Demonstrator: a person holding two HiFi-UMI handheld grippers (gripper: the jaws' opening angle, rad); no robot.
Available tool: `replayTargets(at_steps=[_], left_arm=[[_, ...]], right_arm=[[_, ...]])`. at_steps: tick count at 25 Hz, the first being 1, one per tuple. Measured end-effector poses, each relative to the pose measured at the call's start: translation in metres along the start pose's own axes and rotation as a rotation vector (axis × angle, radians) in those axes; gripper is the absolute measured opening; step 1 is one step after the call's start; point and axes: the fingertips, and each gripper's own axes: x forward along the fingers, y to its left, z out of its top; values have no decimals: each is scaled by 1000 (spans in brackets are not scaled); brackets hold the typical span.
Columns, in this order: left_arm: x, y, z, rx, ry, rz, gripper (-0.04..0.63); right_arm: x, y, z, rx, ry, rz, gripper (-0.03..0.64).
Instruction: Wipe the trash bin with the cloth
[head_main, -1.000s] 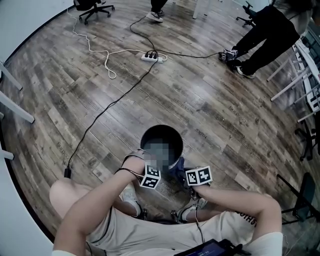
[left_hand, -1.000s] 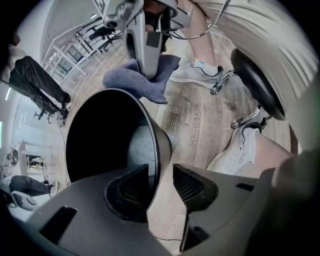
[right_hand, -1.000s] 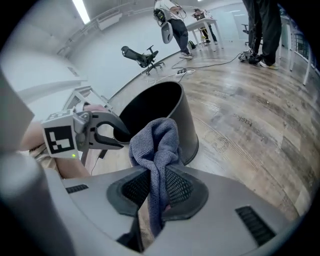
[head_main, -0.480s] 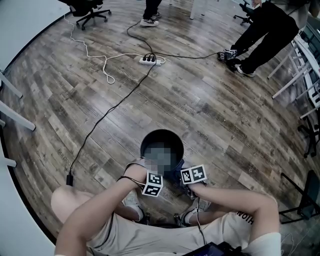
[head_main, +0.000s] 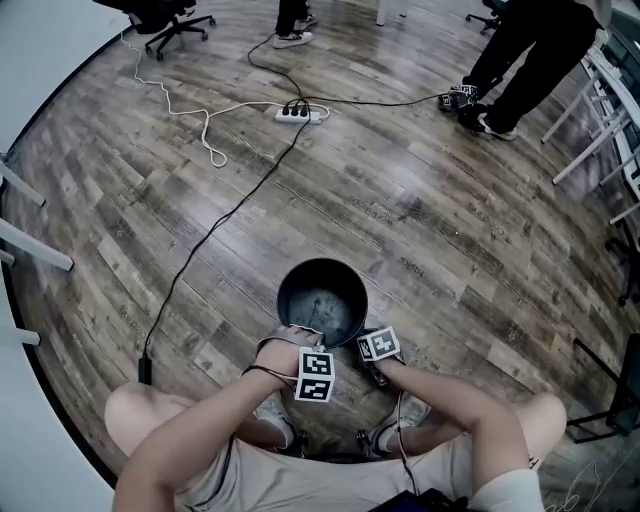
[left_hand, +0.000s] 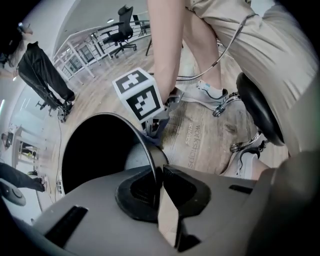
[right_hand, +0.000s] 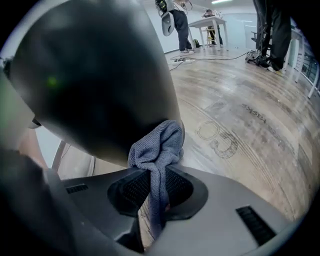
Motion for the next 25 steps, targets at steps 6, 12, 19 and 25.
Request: replayTargets(at_steps=[6, 12, 19, 25], left_arm=[[4, -4, 9, -11, -27, 3, 40], [2, -8, 11, -36, -44, -44, 81], [4, 3, -16, -1, 49, -24, 166], [5, -3, -30, 17, 90, -26, 172]], right_arm=[[49, -10, -39, 157, 127, 74, 64], [15, 2, -39, 155, 184, 89, 64], [-80, 4, 13, 75, 81, 57, 64], [-148, 45, 35, 197, 16, 79, 64]])
